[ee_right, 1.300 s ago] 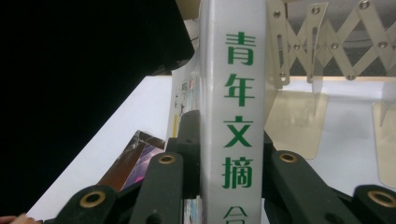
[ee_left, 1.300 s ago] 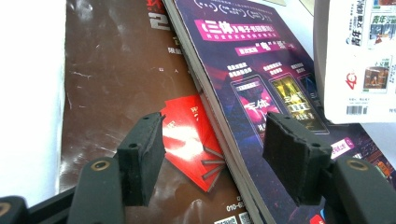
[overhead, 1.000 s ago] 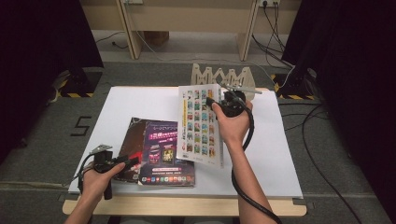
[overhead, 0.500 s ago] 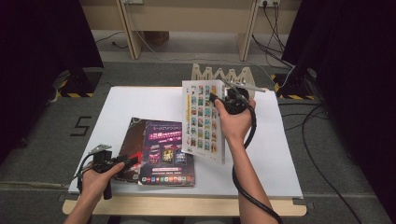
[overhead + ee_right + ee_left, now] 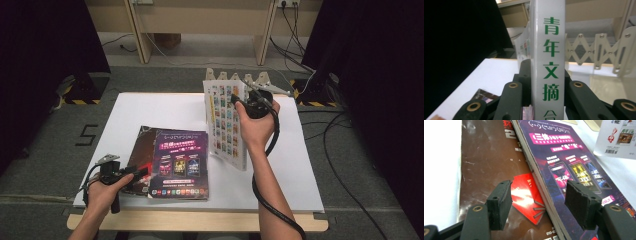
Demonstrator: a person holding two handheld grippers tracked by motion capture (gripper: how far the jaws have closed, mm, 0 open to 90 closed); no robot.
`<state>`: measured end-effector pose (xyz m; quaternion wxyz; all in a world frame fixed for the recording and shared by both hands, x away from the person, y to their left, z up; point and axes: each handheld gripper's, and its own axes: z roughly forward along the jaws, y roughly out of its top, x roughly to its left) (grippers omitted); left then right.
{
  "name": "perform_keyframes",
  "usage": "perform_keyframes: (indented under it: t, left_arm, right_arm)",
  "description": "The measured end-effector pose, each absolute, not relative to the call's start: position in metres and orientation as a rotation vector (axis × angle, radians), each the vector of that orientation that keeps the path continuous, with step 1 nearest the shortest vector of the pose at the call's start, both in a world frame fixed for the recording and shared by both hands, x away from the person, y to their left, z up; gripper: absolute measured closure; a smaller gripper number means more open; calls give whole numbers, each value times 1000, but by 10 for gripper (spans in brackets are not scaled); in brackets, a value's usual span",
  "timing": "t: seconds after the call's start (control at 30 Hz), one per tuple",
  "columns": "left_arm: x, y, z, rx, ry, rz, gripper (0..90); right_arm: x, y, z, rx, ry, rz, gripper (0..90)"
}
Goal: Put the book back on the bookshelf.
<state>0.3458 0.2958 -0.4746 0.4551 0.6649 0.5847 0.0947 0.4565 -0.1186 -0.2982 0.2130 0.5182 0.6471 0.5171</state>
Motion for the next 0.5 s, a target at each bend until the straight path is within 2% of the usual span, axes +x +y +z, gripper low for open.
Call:
perform_keyframes:
  t: [0.5]
  left_arm:
    - [346, 296, -477, 1641, 1454, 234, 373]
  right_arm:
    - [457, -136, -296, 1452, 1723, 1422, 741]
